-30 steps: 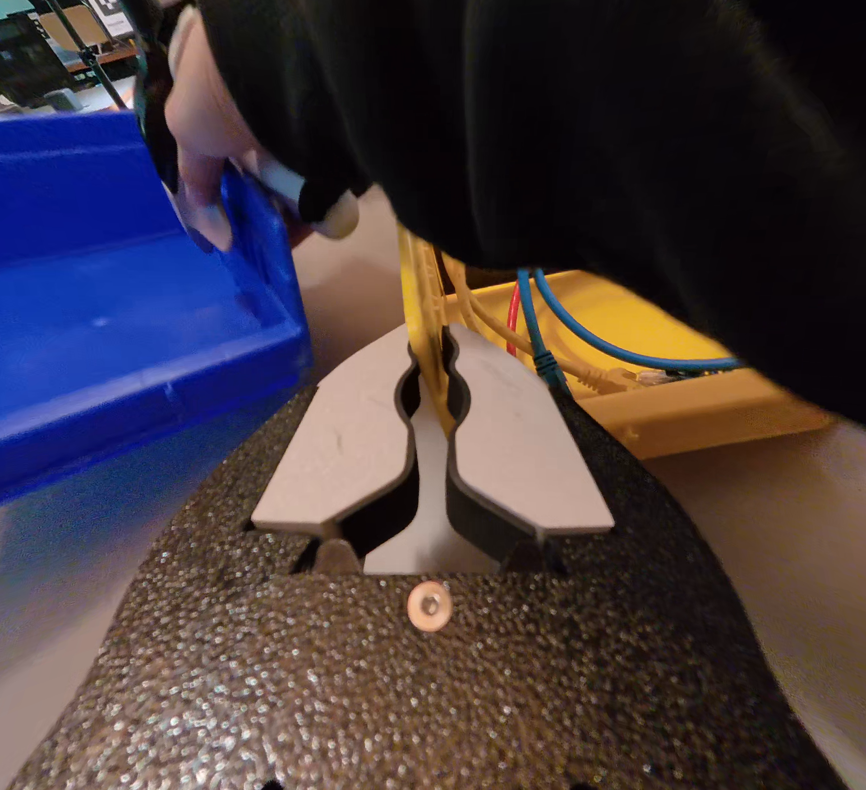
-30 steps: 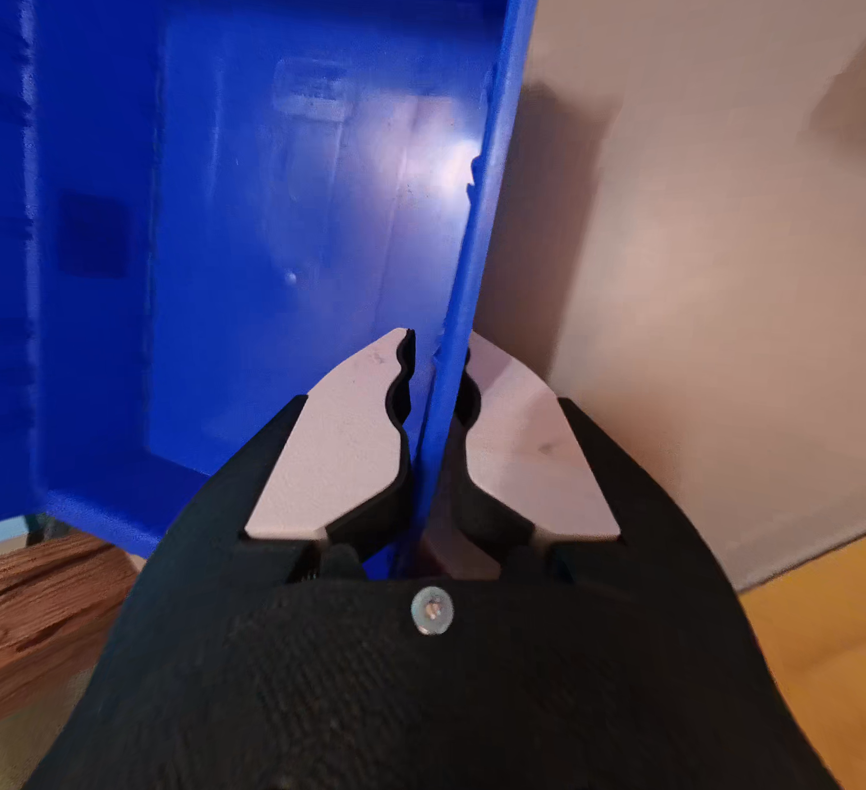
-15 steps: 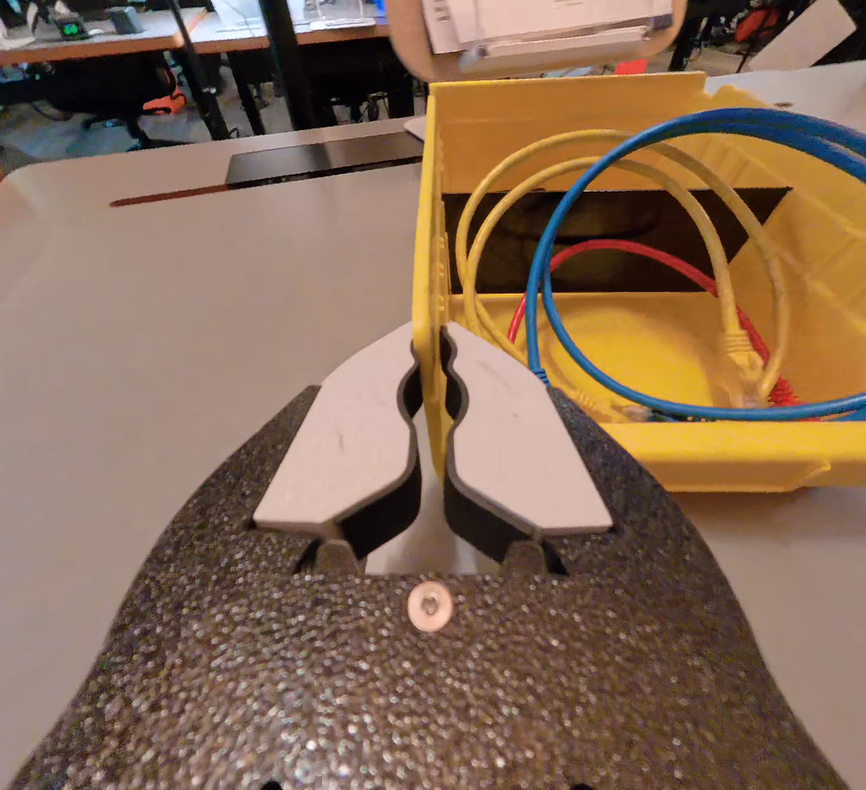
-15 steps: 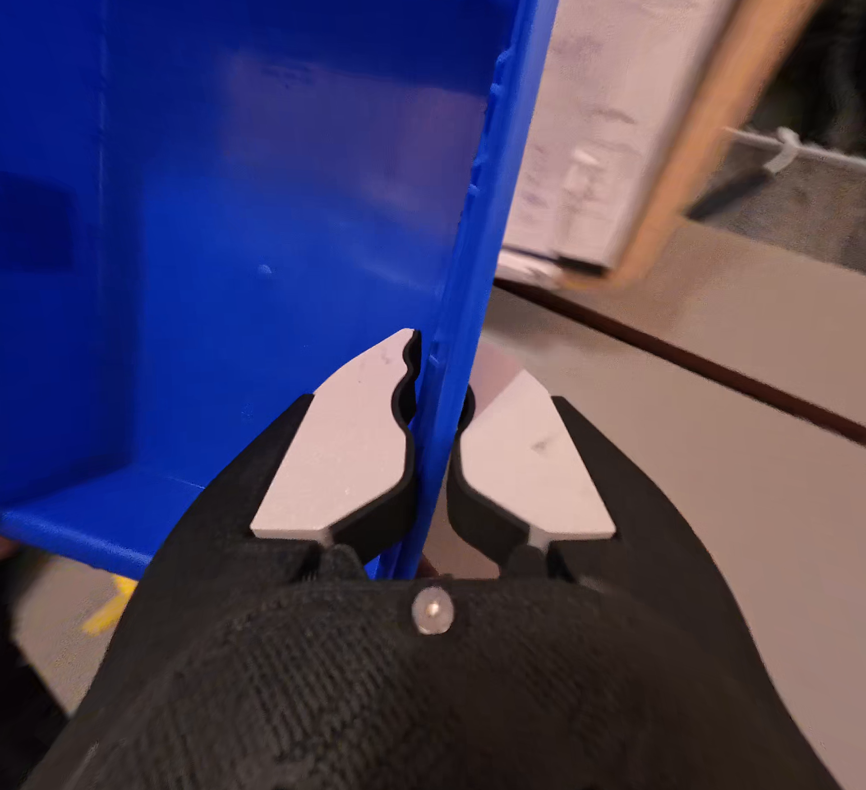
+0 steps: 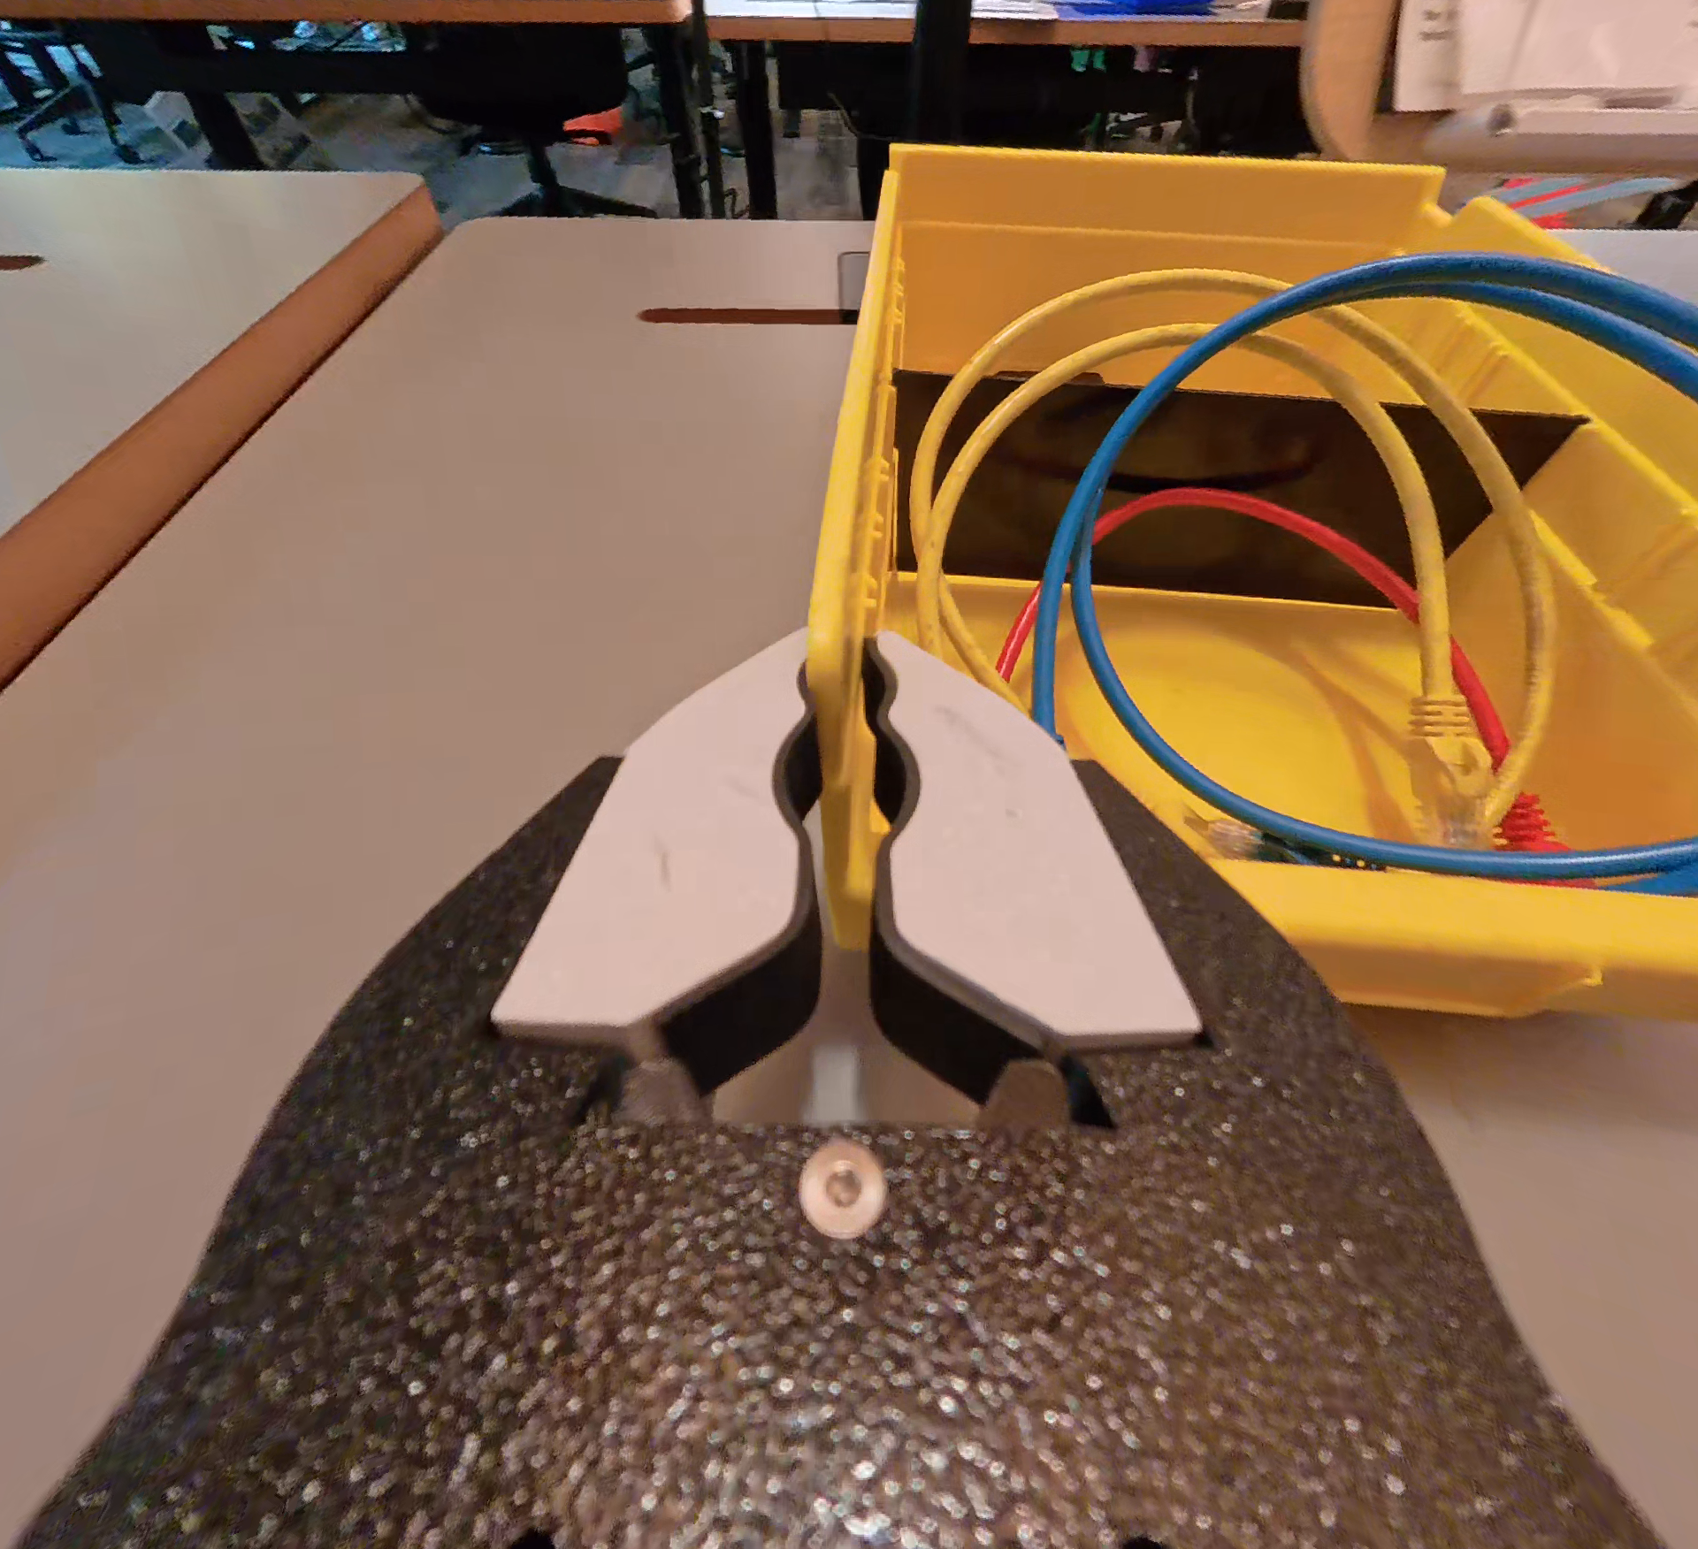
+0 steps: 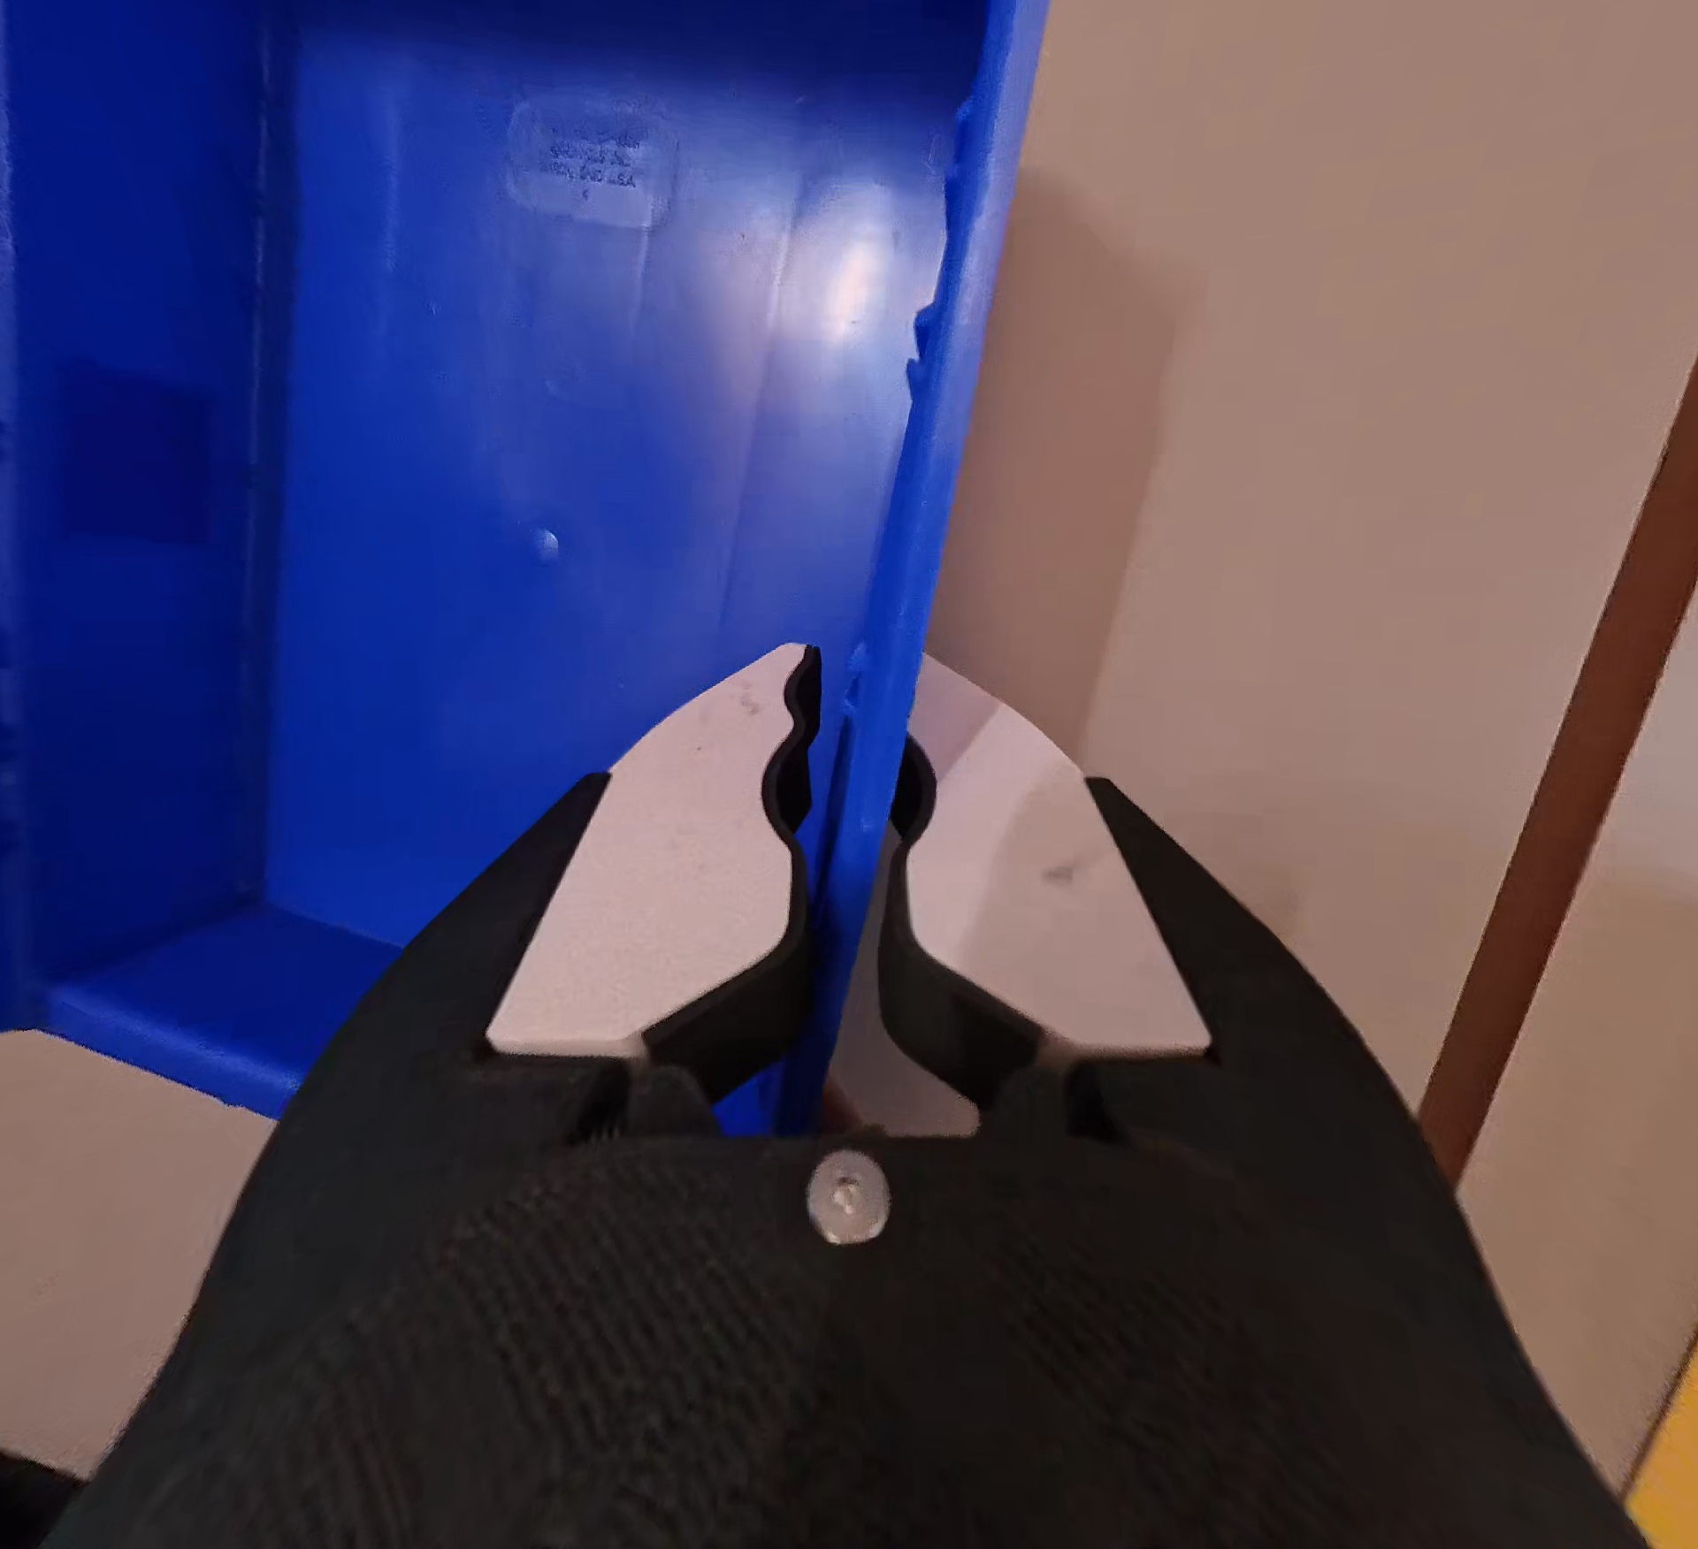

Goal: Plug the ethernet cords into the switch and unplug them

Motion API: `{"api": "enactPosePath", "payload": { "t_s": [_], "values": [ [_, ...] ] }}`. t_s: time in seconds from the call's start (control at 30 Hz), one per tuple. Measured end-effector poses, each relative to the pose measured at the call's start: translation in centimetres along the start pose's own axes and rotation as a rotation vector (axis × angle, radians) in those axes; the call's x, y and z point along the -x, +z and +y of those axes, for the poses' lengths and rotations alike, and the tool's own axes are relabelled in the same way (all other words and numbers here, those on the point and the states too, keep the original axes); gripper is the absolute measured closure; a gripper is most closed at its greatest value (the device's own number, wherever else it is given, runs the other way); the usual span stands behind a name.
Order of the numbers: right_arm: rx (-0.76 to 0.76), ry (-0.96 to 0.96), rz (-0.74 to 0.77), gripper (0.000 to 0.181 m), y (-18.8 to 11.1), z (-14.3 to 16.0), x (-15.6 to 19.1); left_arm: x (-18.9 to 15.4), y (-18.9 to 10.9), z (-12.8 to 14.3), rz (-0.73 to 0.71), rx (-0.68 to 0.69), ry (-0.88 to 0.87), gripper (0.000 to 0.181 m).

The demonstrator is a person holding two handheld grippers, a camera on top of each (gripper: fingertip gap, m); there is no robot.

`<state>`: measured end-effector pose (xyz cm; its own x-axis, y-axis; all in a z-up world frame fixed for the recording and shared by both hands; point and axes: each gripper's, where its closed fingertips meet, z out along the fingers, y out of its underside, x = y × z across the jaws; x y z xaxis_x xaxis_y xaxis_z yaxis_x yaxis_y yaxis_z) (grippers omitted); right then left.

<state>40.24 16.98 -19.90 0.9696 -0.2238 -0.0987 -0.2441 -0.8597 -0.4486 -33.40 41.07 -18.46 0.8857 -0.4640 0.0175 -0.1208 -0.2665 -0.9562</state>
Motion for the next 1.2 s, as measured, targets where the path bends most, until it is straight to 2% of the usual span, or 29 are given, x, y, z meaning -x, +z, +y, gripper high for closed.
{"api": "enactPosePath", "payload": {
  "t_s": [0.1, 0.27, 0.57, 0.7, 0.73, 0.8, 0.83, 0.87, 0.93, 1.03, 1.1, 1.2],
  "values": [
    [0.047, 0.024, -0.054, 0.171, 1.5, 0.4, -0.8, 1.5, 0.7, -0.2, -0.031, -0.003, -0.009, 0.176],
    [0.093, -0.024, -0.012, 0.173, 2.5, -0.3, -2.4, 2.7, 1.6, -0.5, -0.073, -0.006, -0.032, 0.176],
    [0.046, 0.031, 0.03, 0.171, 2.1, -0.7, -6.0, 4.5, 2.3, -0.8, -0.152, -0.018, -0.041, 0.176],
    [0.021, -0.005, 0.036, 0.167, 2.0, -0.9, -6.1, 4.9, 2.5, -0.9, -0.143, -0.014, -0.03, 0.177],
    [-0.014, -0.018, 0.058, 0.16, 1.7, -1.6, -6.2, 4.9, 2.6, -0.9, -0.143, -0.005, -0.032, 0.177],
    [-0.134, -0.046, 0.192, 0.12, -0.7, -3.9, -7.2, 4.8, 2.5, -0.7, -0.127, 0.034, -0.034, 0.177],
    [-0.2, -0.068, 0.252, 0.11, -2.7, -5.1, -7.2, 5.0, 2.2, -0.8, -0.137, 0.06, -0.032, 0.17],
    [-0.279, -0.085, 0.301, 0.102, -4.9, -6.1, -6.6, 5.1, 1.8, -1.3, -0.149, 0.07, -0.023, 0.156],
    [-0.453, -0.117, 0.337, 0.093, -9.3, -7.7, -3.5, 4.7, 0.8, -3.3, -0.142, 0.061, 0.015, 0.142],
    [-0.694, -0.247, 0.124, 0.088, -12.3, -8.4, 6.7, 3.9, 0.2, -8.2, -0.126, 0.004, 0.084, 0.139],
    [-0.757, -0.348, -0.106, 0.087, -11.6, -7.3, 14.8, 2.6, 1.5, -11.0, -0.065, 0.041, 0.098, 0.137],
    [-0.765, -0.419, -0.353, 0.082, -9.0, -4.7, 24.3, -0.7, 5.3, -13.4, 0.1, 0.204, 0.098, 0.111]
  ]
}}
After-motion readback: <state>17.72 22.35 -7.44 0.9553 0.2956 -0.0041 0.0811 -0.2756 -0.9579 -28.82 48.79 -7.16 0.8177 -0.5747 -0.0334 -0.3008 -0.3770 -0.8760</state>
